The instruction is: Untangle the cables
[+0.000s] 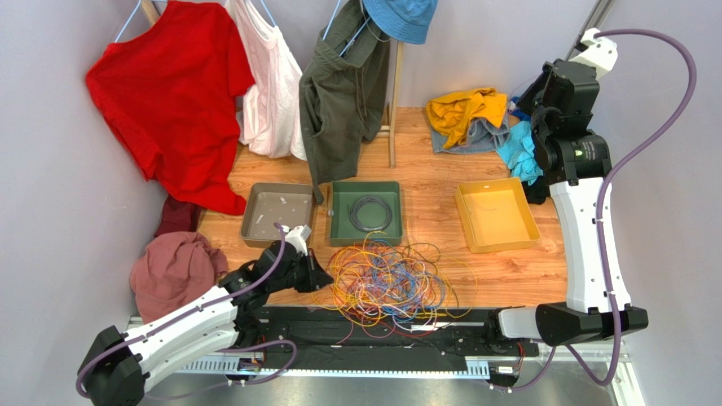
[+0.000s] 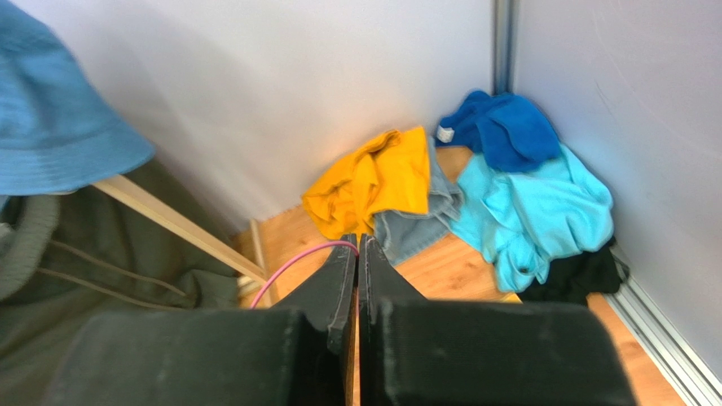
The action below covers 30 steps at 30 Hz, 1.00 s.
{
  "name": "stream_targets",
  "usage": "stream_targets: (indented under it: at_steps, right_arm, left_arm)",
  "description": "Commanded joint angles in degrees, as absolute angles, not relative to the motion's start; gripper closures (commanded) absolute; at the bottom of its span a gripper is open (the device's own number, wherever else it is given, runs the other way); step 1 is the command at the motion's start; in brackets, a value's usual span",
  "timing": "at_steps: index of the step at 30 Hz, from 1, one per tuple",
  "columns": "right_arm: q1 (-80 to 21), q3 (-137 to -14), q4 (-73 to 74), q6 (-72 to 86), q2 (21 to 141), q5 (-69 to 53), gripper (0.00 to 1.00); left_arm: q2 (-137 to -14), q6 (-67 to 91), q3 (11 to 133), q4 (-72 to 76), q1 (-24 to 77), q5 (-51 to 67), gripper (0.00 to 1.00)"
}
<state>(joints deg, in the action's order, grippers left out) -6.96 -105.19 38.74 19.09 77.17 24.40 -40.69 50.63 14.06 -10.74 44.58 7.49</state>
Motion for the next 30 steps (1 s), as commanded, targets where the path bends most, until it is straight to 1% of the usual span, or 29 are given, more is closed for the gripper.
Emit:
stream_targets:
  at_steps: [1, 9, 14, 20, 24, 30]
  right_arm:
    - [-4.14, -99.07, 31.92, 21.7, 73.04, 23.12, 1.0]
    - [-2.55, -103.62, 31.29, 23.82, 71.37, 22.23, 1.0]
    - [-1.85, -103.8, 31.29, 23.03, 71.45, 22.94, 1.0]
    - [-0.7, -99.5, 31.11, 23.03, 71.37, 23.2, 1.0]
    - [-0.53, -94.14, 29.19, 22.85, 70.31, 23.2, 1.0]
    - [2.28, -81.58, 24.97, 23.2, 67.77, 23.03, 1.0]
  left_arm:
    - [-38.15, 49.92, 14.24, -9.31, 44.38, 8.18, 1.0]
    - [-37.0, 50.36, 13.8, -9.5, 44.38, 7.47, 1.0]
    - [-37.62, 50.36, 13.71, -9.32, 44.38, 7.91, 1.0]
    - [-36.48, 50.36, 13.19, -9.84, 44.38, 7.91, 1.0]
    - [-36.38, 50.54, 12.48, -9.14, 44.38, 8.0, 1.0]
    - [-38.32, 50.62, 12.13, -7.65, 44.38, 8.17, 1.0]
